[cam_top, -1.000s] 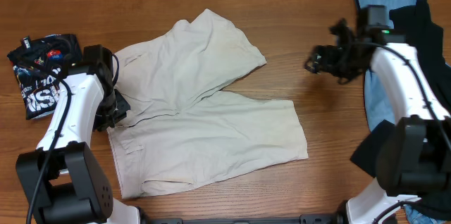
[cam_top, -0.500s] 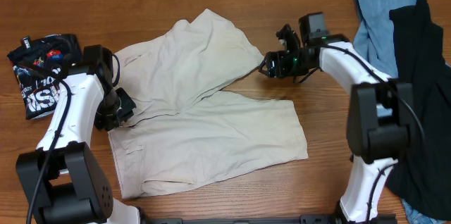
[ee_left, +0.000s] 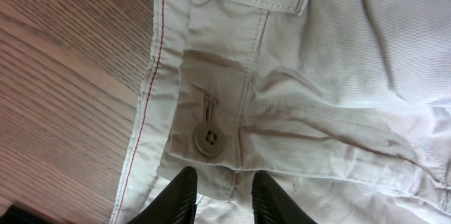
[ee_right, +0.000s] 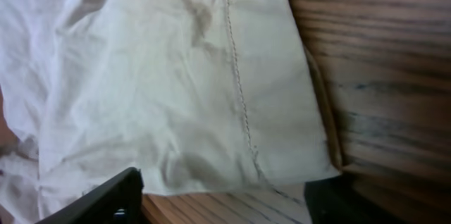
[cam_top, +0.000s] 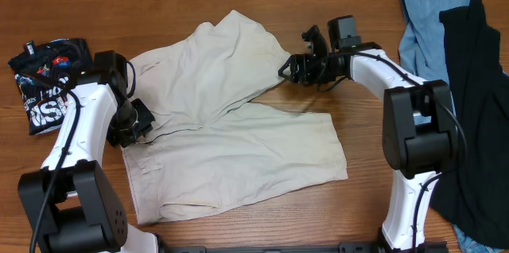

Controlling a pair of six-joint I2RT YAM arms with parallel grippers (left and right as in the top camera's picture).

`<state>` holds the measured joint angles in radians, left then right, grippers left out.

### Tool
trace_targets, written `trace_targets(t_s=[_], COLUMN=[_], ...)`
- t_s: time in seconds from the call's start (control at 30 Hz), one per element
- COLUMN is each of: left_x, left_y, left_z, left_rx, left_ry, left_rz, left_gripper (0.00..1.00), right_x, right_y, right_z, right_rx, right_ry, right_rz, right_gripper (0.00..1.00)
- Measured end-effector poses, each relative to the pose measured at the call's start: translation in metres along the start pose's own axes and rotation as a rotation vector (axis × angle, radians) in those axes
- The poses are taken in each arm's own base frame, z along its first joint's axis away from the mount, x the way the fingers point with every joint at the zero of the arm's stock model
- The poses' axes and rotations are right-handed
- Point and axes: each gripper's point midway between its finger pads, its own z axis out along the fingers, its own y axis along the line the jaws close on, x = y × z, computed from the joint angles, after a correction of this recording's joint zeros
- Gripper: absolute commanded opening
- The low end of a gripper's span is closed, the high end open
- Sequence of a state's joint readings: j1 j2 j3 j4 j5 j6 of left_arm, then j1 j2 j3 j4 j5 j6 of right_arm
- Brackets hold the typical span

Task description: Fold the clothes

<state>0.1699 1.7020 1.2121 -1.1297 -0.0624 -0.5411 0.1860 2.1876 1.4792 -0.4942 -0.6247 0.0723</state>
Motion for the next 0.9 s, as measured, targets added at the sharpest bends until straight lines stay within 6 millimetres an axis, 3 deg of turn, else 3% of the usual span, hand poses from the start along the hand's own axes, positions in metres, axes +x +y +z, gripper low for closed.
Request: trace_targets(t_s=[0.07,0.13,0.23,0.3,0.43,0.57,0.73,0.9], left_x=[0.0,0.0,0.0,0.0,0.0,0.0,-0.004,-0.015], left_y=[0.0,0.0,0.0,-0.001,-0.001,-0.002,-0.014,-0.035], left_z=[0.0,0.0,0.0,0.0,0.0,0.0,0.0,-0.003], left_rx=[0.0,0.001,0.003,0.003,0.006,0.009,0.069,0.177], left_ry=[0.0,0.0,0.001,0.002,0.003,0.003,-0.011,-0.05], left_rz=[0.002,0.005,0.014,0.018,0.02,0.022,0.061,0.089], left_gripper=[0.3,0.3,0.3,0.3,0.29,0.3,0.33,0.38], right_x=[0.0,-0.001,-0.004,-0.008,-0.017,-0.033,-0.053,-0.035], right_y=[0.002,0.001,-0.007,-0.015,-0.03,-0.048,-0.088,-0.149], right_z=[0.004,0.009,0.011,0.011,0.006,-0.012,-0.053,-0.105], right_rx=[-0.001,0.006,0.049,0.073,0.104,0.136,0.223,0.341], right_ry=[0.0,-0.004,-0.021,-0.043,-0.085,-0.138,-0.208,-0.224], right_rz=[0.009,0.026,0.076,0.103,0.175,0.266,0.415,0.613], right_gripper=[0.57,0.41,0.17,0.08,0.04,0.04,0.04,0.04])
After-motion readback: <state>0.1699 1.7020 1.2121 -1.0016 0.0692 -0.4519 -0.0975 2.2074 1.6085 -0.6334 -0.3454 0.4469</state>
